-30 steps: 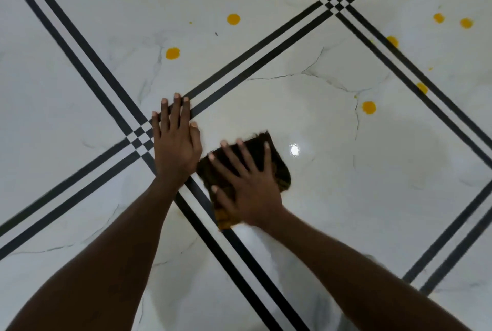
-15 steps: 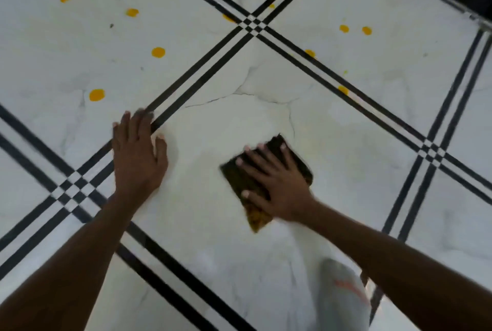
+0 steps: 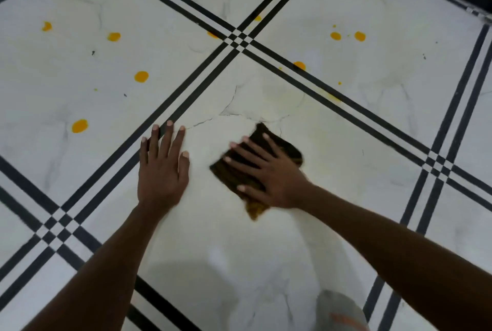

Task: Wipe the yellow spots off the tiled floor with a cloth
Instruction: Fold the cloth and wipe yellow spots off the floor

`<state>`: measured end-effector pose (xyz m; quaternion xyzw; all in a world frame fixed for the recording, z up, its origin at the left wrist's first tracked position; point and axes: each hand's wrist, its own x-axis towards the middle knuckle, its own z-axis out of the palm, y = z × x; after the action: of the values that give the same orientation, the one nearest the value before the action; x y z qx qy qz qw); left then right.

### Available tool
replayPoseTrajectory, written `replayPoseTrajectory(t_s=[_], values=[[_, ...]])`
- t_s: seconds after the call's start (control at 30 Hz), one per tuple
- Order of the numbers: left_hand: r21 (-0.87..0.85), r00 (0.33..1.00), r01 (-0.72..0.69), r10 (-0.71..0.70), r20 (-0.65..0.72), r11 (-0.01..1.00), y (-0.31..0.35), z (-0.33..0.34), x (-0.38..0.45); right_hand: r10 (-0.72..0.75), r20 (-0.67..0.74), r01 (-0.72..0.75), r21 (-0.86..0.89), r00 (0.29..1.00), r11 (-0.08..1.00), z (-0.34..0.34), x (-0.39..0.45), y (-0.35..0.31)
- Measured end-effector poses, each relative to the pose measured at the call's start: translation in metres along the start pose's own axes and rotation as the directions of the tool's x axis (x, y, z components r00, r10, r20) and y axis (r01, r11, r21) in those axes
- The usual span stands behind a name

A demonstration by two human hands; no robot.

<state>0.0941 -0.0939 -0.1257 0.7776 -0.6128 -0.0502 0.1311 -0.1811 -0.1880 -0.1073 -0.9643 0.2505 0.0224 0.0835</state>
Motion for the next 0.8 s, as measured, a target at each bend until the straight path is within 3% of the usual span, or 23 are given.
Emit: replayPoseTrajectory(t_s=[0.03,0.1,0.17,0.23,0.3,0.4,0.47,0.53,0.57,0.63,0.7,0.77,0.8], values=[[-0.003,1.0,0.007,-0.007,0.003,1.0,0.001,0.0,0.0,0.014,0.006,-0.014,-0.003,1.0,1.0,-0.002,-0.013,0.017],[-0.006,1.0,0.015,-0.015,0.009,1.0,0.002,0.001,0.001,0.225,-0.049,-0.225,-0.006,0.973,0.974,-0.003,-0.006,0.061],[0.007,1.0,0.025,-0.025,0.007,1.0,0.001,0.002,0.001,0.502,-0.125,-0.499,0.055,0.856,0.865,-0.012,0.043,0.091],[0.009,1.0,0.015,-0.016,0.003,1.0,0.001,0.003,0.001,0.625,-0.143,-0.615,0.109,0.767,0.781,-0.019,0.103,0.094],[0.019,1.0,0.006,-0.006,-0.003,1.0,-0.001,0.005,0.004,0.543,-0.098,-0.537,0.08,0.834,0.84,-0.02,0.147,0.066],[0.004,1.0,-0.015,0.015,0.003,1.0,-0.007,0.005,0.0,0.113,-0.05,-0.114,-0.03,0.992,0.993,-0.005,0.13,0.003],[-0.001,0.999,-0.031,0.031,-0.007,1.0,-0.008,0.005,-0.001,-0.113,0.013,0.114,-0.046,0.993,0.992,0.0,0.074,-0.001],[-0.005,1.0,-0.025,0.025,-0.012,1.0,-0.006,0.005,0.001,-0.152,0.059,0.155,-0.042,0.987,0.987,-0.004,0.022,0.034],[-0.008,1.0,-0.004,0.004,-0.009,1.0,-0.005,0.006,0.001,-0.076,0.052,0.078,-0.046,0.996,0.996,-0.007,0.009,0.06],[-0.004,1.0,0.005,-0.005,-0.003,1.0,-0.004,0.007,0.002,0.222,-0.02,-0.222,-0.004,0.975,0.975,-0.016,0.017,0.102],[0.007,1.0,-0.004,0.004,-0.009,1.0,-0.004,0.008,0.001,0.513,-0.027,-0.509,0.089,0.858,0.856,-0.024,0.057,0.115],[0.025,1.0,-0.019,0.019,-0.004,1.0,-0.005,0.007,0.001,0.601,-0.028,-0.595,0.117,0.798,0.795,-0.026,0.098,0.092],[0.026,1.0,-0.023,0.023,0.007,0.999,-0.005,0.008,0.001,0.555,-0.014,-0.55,0.116,0.832,0.827,-0.024,0.111,0.073]])
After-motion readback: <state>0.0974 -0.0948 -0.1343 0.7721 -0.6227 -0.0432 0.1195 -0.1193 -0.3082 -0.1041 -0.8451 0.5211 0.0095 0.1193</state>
